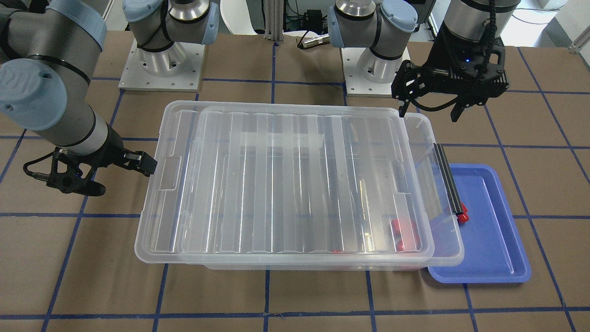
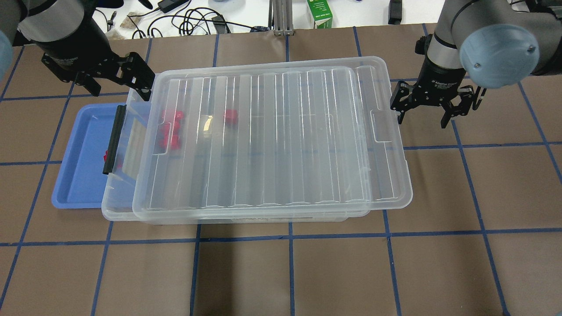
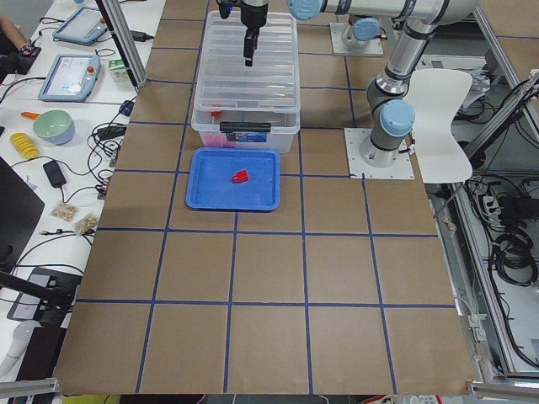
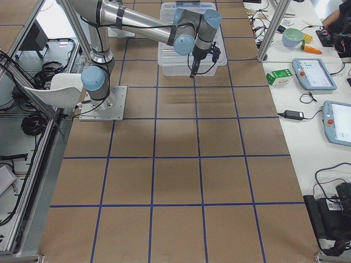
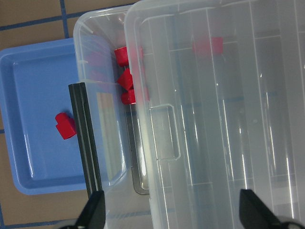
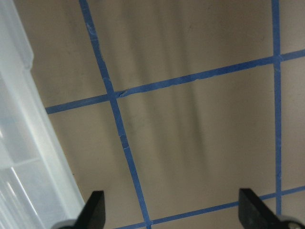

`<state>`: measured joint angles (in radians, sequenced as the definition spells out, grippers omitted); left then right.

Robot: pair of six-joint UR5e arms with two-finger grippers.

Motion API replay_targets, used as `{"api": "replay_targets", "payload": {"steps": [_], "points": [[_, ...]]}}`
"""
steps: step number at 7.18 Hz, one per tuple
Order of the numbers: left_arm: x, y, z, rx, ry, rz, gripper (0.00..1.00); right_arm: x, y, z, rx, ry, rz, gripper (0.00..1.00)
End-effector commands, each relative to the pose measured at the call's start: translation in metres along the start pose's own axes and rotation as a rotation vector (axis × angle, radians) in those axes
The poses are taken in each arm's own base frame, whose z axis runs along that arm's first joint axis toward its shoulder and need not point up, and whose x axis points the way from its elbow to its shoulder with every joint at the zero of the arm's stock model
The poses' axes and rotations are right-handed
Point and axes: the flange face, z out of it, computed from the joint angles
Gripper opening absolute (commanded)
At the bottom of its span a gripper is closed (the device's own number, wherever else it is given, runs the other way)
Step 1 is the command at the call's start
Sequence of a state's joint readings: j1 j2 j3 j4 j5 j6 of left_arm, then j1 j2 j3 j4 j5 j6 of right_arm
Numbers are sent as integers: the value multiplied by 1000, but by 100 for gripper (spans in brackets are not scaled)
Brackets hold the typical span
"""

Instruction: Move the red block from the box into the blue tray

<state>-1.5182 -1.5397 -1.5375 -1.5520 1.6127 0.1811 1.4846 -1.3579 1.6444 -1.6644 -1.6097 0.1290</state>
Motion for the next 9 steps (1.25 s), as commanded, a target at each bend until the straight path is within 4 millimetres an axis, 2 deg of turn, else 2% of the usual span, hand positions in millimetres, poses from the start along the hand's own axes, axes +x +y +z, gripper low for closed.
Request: {"api": "replay_targets", "payload": {"steps": [1, 5, 6, 7, 8, 9], "points": [[1, 0, 1, -2, -3, -1, 100, -28, 6, 7, -3, 10, 19, 100], [2, 2, 1, -28, 8, -55, 100, -36, 7, 9, 4, 10, 21, 100], [11, 3, -5, -18, 9, -36, 100, -35, 6, 7, 9, 10, 21, 100], [27, 12, -7, -17, 12, 4, 100, -36, 3, 0, 28, 7, 11, 100], [36, 12, -5, -18, 10, 24, 100, -33, 2, -13, 62, 9, 8, 100], [35, 14, -8, -6, 8, 46, 100, -32, -1, -38, 107, 5, 9, 100]]}}
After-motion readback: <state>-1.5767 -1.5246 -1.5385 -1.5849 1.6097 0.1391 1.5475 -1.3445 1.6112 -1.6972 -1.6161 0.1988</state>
